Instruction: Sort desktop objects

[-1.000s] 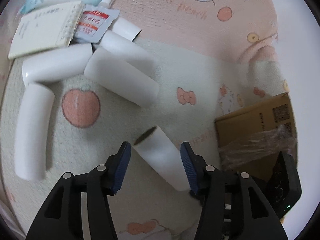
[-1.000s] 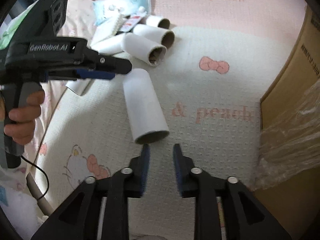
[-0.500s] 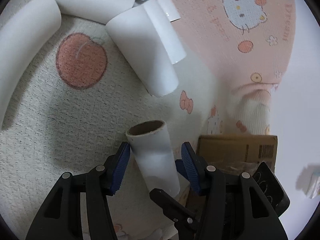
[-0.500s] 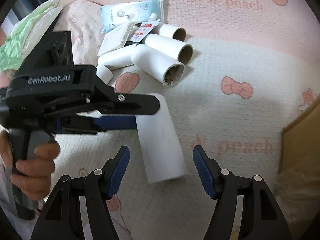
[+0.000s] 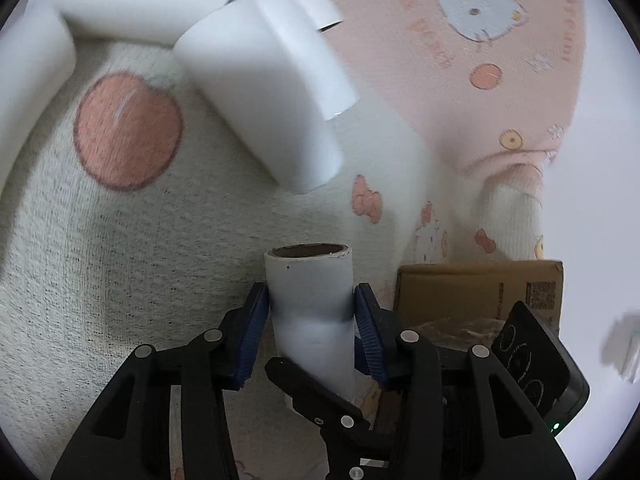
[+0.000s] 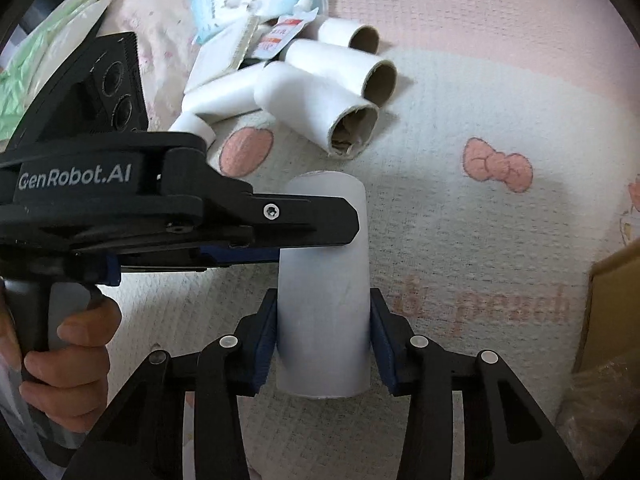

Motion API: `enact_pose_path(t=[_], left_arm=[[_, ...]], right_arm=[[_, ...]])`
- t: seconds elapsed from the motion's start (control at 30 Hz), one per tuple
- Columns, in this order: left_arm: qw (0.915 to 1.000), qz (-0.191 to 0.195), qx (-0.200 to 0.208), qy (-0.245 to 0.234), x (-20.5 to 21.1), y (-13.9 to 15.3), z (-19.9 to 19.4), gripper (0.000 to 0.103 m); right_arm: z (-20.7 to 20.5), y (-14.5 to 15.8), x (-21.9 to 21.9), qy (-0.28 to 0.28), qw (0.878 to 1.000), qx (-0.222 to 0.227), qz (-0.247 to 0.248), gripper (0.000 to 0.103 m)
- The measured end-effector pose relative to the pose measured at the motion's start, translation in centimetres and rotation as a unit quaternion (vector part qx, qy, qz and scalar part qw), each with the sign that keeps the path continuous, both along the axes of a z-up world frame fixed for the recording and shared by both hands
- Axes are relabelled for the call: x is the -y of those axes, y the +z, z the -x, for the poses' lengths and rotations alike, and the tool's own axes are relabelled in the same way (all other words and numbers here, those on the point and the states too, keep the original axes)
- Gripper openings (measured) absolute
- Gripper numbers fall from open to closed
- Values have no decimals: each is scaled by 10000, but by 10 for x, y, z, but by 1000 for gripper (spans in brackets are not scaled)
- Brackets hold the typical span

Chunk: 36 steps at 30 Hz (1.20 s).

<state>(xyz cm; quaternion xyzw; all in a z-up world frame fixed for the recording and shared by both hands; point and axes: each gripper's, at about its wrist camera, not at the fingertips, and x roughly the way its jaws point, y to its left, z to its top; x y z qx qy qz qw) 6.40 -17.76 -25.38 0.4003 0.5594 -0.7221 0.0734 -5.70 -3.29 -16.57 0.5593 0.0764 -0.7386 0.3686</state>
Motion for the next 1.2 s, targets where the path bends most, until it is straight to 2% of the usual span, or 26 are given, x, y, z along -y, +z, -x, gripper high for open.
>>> enact_pose_path(t=[0.13, 0.33, 0.43, 0.57, 0.7, 0.93, 1.2], left_arm=[[9996, 223, -175, -93, -5, 24, 3, 48], [9940, 775, -639, -431, -18, 85, 12, 48], [9869, 1135, -926, -673, -29, 121, 18, 48], [9721, 1674, -1255, -1064, -46, 171, 28, 48], [9585, 2027, -1485, -1343, -61, 208, 39, 48], [9457, 2138, -1596, -1854, -86, 245, 57, 48], [9365, 1980, -1540, -2450, -117, 276, 100, 48]], right_arm=[[-4, 19, -3, -151, 9997, -187, 97, 40], [-11, 67, -15, -466, 9965, -640, 286, 40], [-8, 96, -24, -635, 9933, -895, 352, 40], [-18, 138, -48, -814, 9869, -1331, 403, 40], [-19, 169, -57, -975, 9811, -1628, 385, 40], [-14, 209, -79, -1319, 9757, -1737, 202, 40], [-5, 231, -119, -1663, 9693, -1800, -175, 41]])
